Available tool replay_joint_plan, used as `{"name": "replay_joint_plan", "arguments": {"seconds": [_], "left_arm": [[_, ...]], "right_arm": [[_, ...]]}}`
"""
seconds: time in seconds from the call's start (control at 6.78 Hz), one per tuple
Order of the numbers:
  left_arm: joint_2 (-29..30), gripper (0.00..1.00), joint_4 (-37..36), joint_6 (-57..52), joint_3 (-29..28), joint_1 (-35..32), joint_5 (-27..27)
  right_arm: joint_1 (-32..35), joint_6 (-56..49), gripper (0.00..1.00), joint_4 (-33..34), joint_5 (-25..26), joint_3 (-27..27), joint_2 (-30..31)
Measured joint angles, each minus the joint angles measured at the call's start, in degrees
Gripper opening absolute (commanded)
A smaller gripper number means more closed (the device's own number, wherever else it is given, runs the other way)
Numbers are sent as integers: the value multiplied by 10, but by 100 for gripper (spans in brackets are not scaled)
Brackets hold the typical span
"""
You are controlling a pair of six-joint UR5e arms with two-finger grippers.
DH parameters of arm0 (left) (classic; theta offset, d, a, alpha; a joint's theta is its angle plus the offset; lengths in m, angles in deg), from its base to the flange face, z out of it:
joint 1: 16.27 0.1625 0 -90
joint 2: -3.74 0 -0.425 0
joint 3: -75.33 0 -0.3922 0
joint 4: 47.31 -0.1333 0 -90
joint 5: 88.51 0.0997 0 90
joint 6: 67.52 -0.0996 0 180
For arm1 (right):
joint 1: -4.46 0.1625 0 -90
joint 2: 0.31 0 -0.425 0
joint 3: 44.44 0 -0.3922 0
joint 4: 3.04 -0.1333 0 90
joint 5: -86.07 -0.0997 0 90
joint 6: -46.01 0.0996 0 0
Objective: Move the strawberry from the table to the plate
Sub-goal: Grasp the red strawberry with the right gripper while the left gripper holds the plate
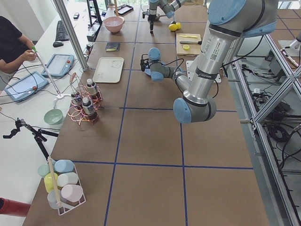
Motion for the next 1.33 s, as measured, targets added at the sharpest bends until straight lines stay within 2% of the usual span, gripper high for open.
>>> {"name": "replay_joint_plan", "arguments": {"seconds": [0.44, 0.59, 0.74, 0.89, 1.03, 1.33], "left_arm": [[0, 74, 0, 0, 0, 0, 1], [0, 74, 0, 0, 0, 0, 1], [-1, 74, 0, 0, 0, 0, 1], [-1, 74, 0, 0, 0, 0, 1], [-1, 75, 0, 0, 0, 0, 1], [-1, 75, 0, 0, 0, -1, 1]], "right_arm": [[-1, 6, 85, -6, 1, 2, 6], [-4, 6, 81, -6, 0, 1, 7], [-7, 7, 47, -6, -1, 1, 7], [-9, 7, 22, -5, -2, 2, 7], [-10, 7, 0, -5, -3, 2, 7], [-9, 7, 0, -5, -4, -3, 9]]}}
